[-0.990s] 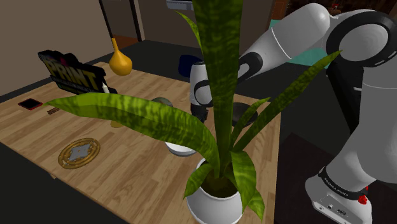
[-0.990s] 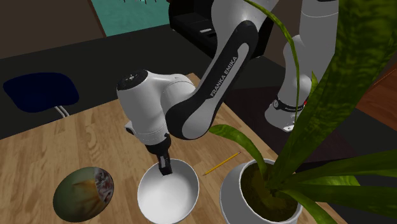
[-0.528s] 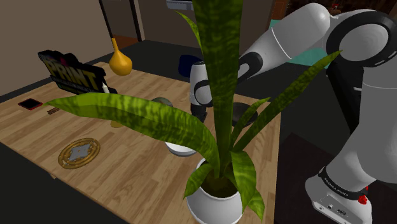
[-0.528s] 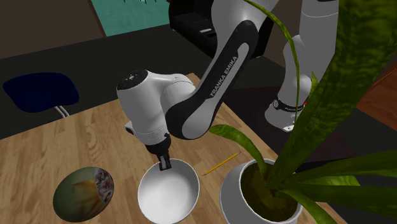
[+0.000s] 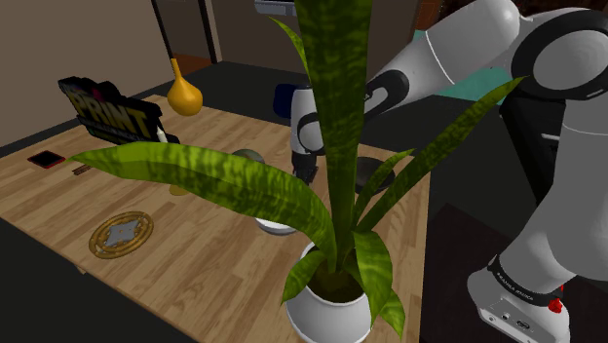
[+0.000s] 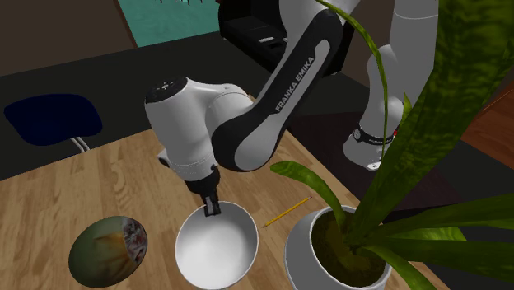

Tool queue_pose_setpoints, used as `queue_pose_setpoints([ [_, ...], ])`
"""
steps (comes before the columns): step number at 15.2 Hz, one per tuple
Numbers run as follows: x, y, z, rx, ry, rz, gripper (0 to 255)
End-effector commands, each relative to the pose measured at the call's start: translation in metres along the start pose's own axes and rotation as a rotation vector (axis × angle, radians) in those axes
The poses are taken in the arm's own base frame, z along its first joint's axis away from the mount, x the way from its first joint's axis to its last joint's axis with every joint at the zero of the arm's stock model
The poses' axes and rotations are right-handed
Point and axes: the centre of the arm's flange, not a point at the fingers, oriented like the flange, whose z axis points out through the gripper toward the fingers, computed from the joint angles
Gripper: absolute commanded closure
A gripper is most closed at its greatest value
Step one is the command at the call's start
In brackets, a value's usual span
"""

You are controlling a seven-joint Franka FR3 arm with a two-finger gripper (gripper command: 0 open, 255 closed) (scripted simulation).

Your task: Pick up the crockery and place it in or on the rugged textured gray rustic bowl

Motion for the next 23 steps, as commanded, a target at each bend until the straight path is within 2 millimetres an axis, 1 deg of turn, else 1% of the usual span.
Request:
queue_pose_setpoints([
  [1,0.0,-0.002,-0.011,0.0,0.0,0.0,255],
  [23,-0.006,-0.017,-0.126,0.0,0.0,0.0,255],
])
